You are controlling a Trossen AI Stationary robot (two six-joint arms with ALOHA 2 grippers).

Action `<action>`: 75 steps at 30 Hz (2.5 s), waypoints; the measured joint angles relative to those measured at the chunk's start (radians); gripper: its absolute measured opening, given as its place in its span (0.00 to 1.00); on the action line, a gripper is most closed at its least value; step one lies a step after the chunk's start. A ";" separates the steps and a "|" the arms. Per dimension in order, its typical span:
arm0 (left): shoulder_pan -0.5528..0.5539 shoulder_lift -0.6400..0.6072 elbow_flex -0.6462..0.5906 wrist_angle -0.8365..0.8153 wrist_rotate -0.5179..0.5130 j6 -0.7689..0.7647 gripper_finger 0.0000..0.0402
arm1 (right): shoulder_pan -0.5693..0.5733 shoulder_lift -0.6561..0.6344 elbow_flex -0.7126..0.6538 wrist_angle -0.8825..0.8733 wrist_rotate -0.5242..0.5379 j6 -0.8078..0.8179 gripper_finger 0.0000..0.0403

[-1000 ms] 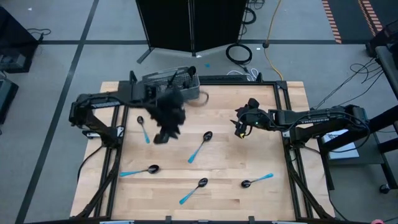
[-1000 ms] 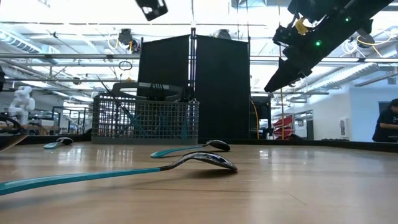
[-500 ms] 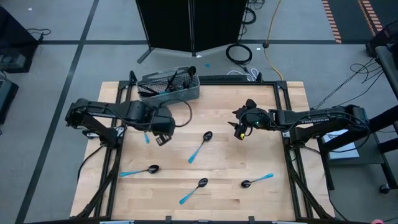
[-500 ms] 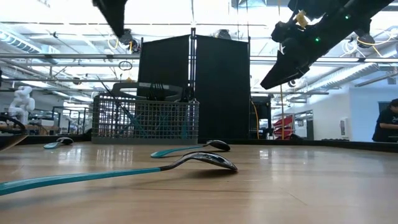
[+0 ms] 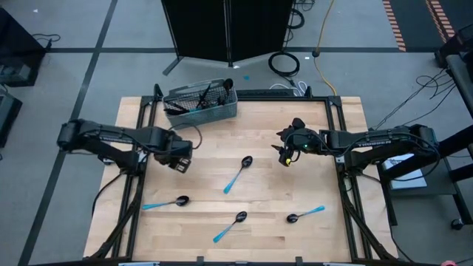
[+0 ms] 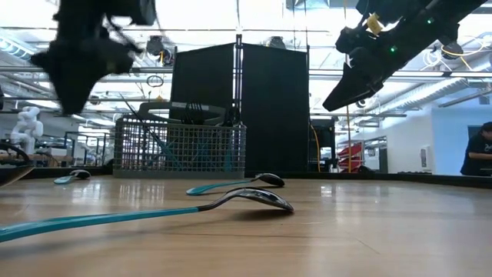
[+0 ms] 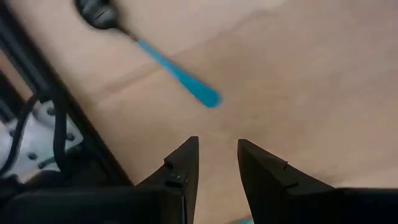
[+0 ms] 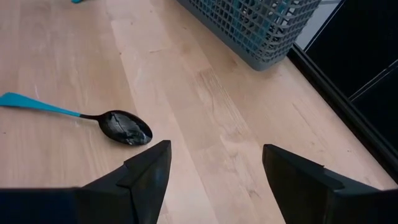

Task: Sort silverware
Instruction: Put the blue spoon into the silverware basket

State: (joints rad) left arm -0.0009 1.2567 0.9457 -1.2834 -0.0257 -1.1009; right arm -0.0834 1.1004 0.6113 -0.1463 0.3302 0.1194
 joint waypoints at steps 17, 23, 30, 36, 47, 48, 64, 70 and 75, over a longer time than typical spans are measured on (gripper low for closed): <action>0.178 -0.050 -0.276 0.181 -0.124 -0.234 0.27 | 0.000 0.000 0.000 0.027 0.000 -0.008 0.62; 0.260 -0.050 -0.330 0.233 -0.124 -0.225 0.27 | 0.000 0.000 0.000 0.025 -0.022 -0.008 0.62; 0.319 -0.049 -0.377 0.344 -0.105 -0.175 0.27 | 0.000 0.000 0.000 0.023 -0.049 -0.030 0.62; 0.362 -0.049 -0.402 0.360 -0.105 -0.145 0.27 | 0.000 0.000 0.000 0.023 -0.049 -0.030 0.62; 0.409 -0.049 -0.460 0.490 -0.093 -0.096 0.27 | 0.000 0.000 0.000 0.023 -0.048 -0.031 0.62; 0.412 -0.050 -0.462 0.490 -0.093 -0.096 0.27 | 0.000 0.000 0.000 0.023 -0.048 -0.031 0.62; 0.426 -0.049 -0.464 0.525 -0.109 0.005 0.09 | -0.001 0.000 0.000 0.023 -0.045 -0.031 0.62; 0.410 -0.049 -0.464 0.537 -0.114 0.061 0.01 | -0.001 0.000 0.000 0.023 -0.045 -0.031 0.62; 0.375 -0.048 -0.440 0.552 -0.029 0.080 0.00 | -0.001 0.000 0.000 0.023 -0.045 -0.031 0.62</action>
State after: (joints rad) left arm 0.3739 1.2087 0.5055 -0.7310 -0.0544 -1.0211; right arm -0.0841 1.1001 0.6113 -0.1236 0.2855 0.0887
